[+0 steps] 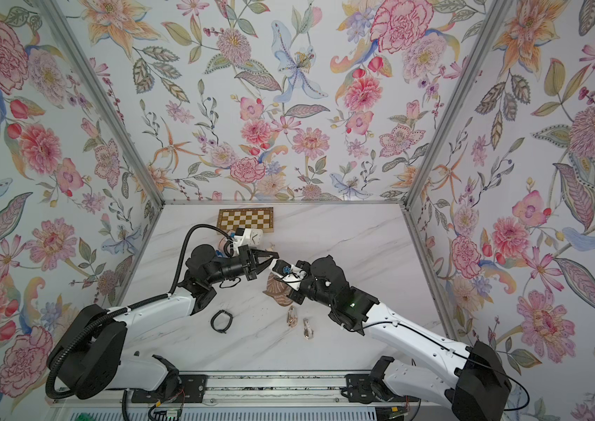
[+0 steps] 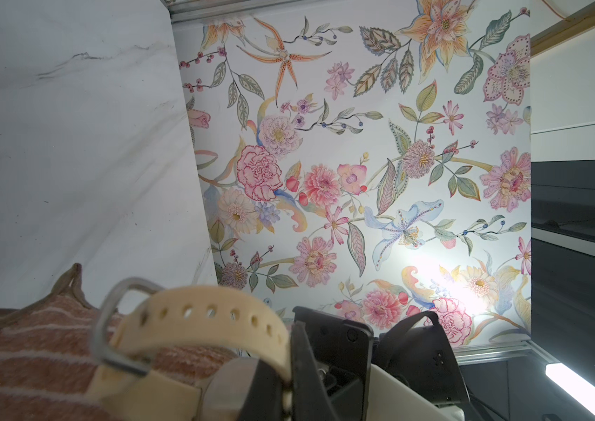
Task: Wipe the watch dial
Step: Wipe the dirt from the watch dial.
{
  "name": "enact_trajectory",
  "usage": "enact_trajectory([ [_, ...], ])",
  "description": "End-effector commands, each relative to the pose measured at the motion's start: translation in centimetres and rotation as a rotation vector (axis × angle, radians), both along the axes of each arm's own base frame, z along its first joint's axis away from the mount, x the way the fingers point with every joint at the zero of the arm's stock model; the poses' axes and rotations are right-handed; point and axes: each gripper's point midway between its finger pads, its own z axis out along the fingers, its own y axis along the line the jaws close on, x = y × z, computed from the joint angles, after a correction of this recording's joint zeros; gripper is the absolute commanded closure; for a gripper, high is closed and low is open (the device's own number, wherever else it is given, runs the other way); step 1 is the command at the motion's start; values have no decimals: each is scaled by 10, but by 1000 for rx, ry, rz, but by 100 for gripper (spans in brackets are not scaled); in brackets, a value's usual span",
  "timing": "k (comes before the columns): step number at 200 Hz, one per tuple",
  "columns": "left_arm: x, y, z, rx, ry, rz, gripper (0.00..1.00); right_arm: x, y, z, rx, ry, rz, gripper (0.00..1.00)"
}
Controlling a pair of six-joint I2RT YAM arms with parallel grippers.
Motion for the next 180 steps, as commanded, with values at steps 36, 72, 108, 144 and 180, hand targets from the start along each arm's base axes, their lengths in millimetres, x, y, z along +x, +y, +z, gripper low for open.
enact_trajectory([
  [36,-9,-4,19,10,-83,-45,100,22,-2,21,30,-54,-73,100],
  [72,-10,-4,20,23,-89,-44,100,16,-1,25,63,-33,-50,100],
  [108,-9,-6,18,26,-85,-40,100,8,12,27,73,-33,-13,100],
  [144,-12,-6,22,23,-91,-42,100,22,-9,18,43,-37,-103,100],
  [180,-12,-6,20,37,-91,-41,100,21,-8,20,72,-10,-87,100],
])
